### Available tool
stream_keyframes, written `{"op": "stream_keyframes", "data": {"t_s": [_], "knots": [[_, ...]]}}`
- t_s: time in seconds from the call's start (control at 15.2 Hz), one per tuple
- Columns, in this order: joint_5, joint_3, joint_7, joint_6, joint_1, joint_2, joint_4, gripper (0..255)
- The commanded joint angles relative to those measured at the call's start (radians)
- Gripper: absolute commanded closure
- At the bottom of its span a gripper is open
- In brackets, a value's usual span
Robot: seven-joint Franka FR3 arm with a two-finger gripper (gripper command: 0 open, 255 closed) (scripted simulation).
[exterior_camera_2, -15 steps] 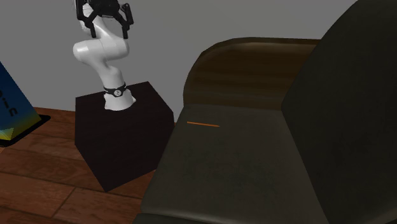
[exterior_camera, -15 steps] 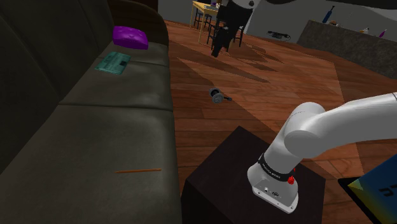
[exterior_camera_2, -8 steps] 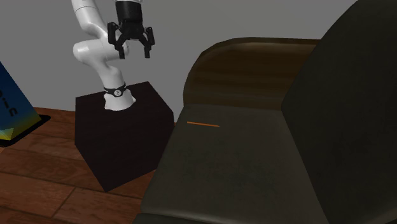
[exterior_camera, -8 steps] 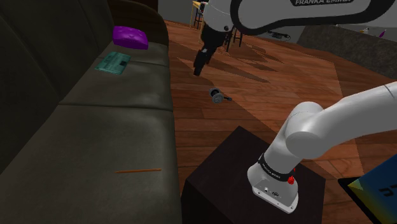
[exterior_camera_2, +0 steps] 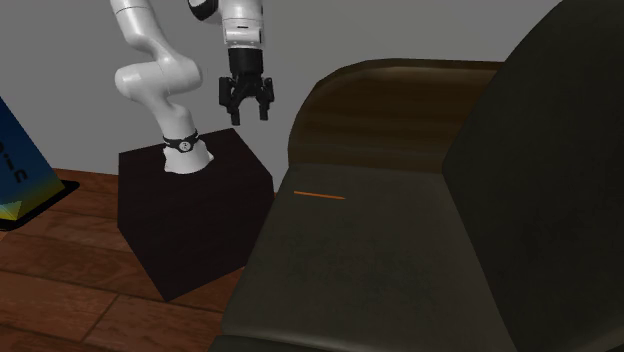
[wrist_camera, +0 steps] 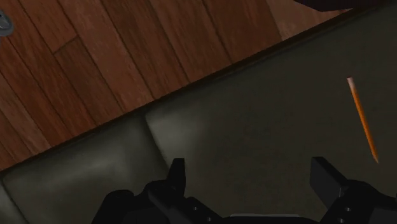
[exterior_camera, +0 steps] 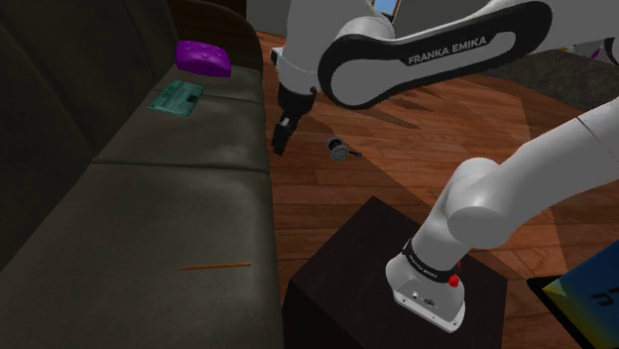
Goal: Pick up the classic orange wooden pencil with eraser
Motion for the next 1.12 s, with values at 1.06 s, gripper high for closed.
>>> {"op": "stream_keyframes", "data": {"t_s": [1.06], "knots": [[-0.390, 0.203, 0.317, 0.287, 0.051, 0.596, 0.104, 0]]}}
